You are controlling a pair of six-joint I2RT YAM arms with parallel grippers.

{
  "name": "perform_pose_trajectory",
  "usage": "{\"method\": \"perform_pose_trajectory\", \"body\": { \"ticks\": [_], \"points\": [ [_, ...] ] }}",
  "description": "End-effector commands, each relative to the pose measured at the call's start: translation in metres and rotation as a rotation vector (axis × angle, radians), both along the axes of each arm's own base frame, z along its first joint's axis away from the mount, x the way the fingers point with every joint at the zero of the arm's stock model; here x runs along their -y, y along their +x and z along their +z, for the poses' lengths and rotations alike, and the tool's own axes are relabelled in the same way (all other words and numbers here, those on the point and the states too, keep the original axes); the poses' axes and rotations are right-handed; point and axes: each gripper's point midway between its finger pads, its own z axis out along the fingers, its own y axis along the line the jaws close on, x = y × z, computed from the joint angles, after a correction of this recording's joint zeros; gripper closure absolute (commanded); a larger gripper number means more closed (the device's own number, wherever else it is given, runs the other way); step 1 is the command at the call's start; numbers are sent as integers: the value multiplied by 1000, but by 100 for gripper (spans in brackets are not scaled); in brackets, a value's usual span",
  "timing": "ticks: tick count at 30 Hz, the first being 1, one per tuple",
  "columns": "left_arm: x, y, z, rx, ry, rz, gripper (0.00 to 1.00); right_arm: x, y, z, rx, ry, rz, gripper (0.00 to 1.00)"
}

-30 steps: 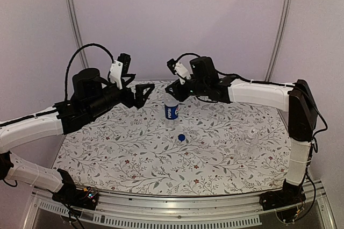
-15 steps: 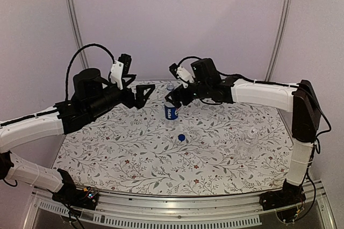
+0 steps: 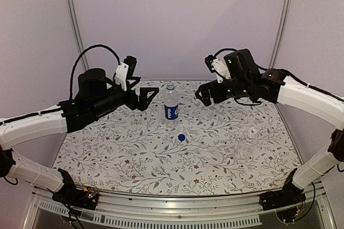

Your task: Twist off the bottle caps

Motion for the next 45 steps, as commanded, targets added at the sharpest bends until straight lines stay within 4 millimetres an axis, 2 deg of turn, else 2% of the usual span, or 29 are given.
{"method": "perform_pose_trajectory", "body": {
  "ticks": [1,5,9,12,18,24,27,37,45],
  "points": [
    [12,0,-3,-29,5,-56,0,69,-38,-4,-92,-54,-193,1],
    [19,2,-12,-56,21,-76,0,107,-66,-14,-172,-60,-298,1],
    [23,2,-17,-75,26,-91,0,136,-87,-31,-249,-70,-405,1],
    [25,1,-18,-78,30,-103,0,151,-101,-47,-297,-81,-450,2],
    [25,0,-16,-73,34,-110,0,167,-123,-78,-397,-72,-514,11],
    [28,0,-19,-83,34,-123,0,166,-135,-91,-437,-32,-493,29],
    [29,0,-21,-87,36,-127,0,165,-135,-89,-423,-9,-481,38],
    [30,0,-23,-92,39,-128,0,167,-127,-89,-392,-47,-496,43],
    [30,-1,-23,-93,40,-132,0,164,-117,-85,-358,-72,-499,52]
  ]
}}
